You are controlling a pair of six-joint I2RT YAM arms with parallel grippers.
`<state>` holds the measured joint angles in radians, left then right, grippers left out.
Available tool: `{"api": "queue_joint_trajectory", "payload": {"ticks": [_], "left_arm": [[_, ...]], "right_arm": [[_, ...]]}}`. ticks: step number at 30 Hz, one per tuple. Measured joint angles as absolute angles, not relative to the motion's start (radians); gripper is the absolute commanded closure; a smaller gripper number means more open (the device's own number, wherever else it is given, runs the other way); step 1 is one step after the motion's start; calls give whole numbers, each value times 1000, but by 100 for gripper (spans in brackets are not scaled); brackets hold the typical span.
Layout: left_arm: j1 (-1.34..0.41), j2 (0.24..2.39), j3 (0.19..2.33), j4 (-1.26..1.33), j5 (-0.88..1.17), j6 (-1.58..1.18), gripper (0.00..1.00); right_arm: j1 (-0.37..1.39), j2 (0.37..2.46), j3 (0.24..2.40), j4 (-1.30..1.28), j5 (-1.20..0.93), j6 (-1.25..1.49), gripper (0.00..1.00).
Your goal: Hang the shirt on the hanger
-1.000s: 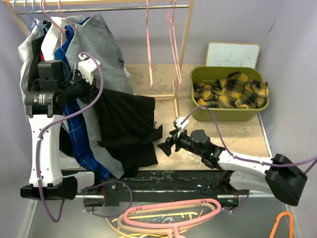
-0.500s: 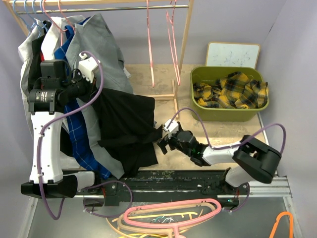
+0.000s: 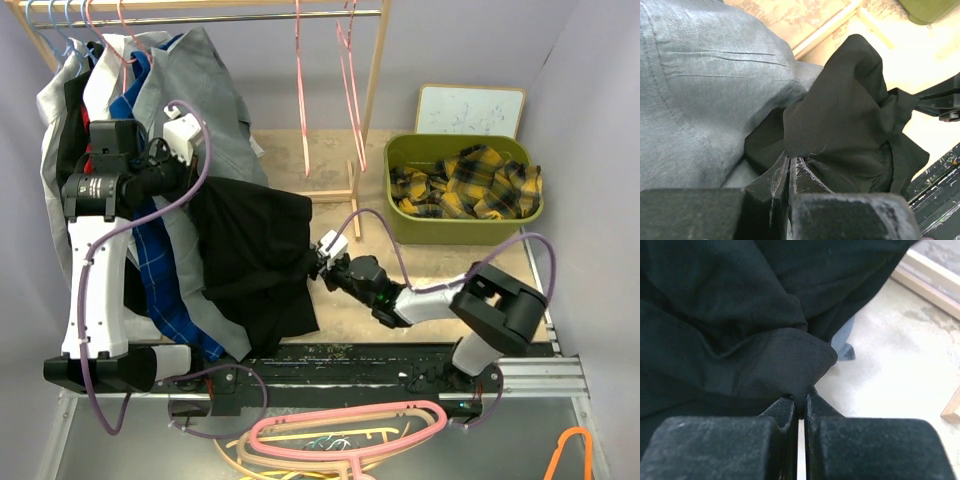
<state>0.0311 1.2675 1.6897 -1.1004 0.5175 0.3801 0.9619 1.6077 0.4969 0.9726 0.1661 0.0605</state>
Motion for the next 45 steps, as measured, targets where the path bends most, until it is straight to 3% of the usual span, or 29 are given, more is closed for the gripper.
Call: {"api": "queue_joint_trajectory", "payload": {"ticks": [12, 15, 23, 25, 26, 27, 28, 33, 37, 41, 45], "left_arm": [[-20, 1362, 1524, -1114, 360, 400, 100], [-67, 1438, 1485, -1107, 280, 381, 100], [-191, 1516, 1468, -1059, 155, 345, 99], [-200, 1526, 1468, -1056, 121, 340, 80], [-201, 1533, 1470, -1057, 103, 340, 55], [-202, 1541, 1477, -1065, 84, 337, 10], [-204, 1548, 1490, -1077, 67, 338, 0], [-212, 1520, 1627, -1153, 62, 362, 1], [-248, 1358, 1679, -1211, 107, 438, 1], [-395, 1221, 1653, -1289, 71, 494, 1], [-532, 1227, 1627, -1371, 89, 545, 0]], "right_arm": [[961, 989, 585, 666, 34, 258, 100], [940, 963, 521, 657, 54, 369, 100], [912, 1143, 335, 482, 180, 640, 100], [912, 1144, 333, 444, 232, 683, 100], [912, 1143, 334, 438, 257, 702, 100], [912, 1143, 334, 433, 282, 720, 100], [912, 1145, 334, 427, 303, 735, 100], [911, 1213, 364, 411, 357, 773, 100], [911, 1291, 395, 420, 369, 787, 100], [911, 1335, 395, 436, 374, 802, 100], [911, 1351, 395, 454, 379, 820, 100]]}}
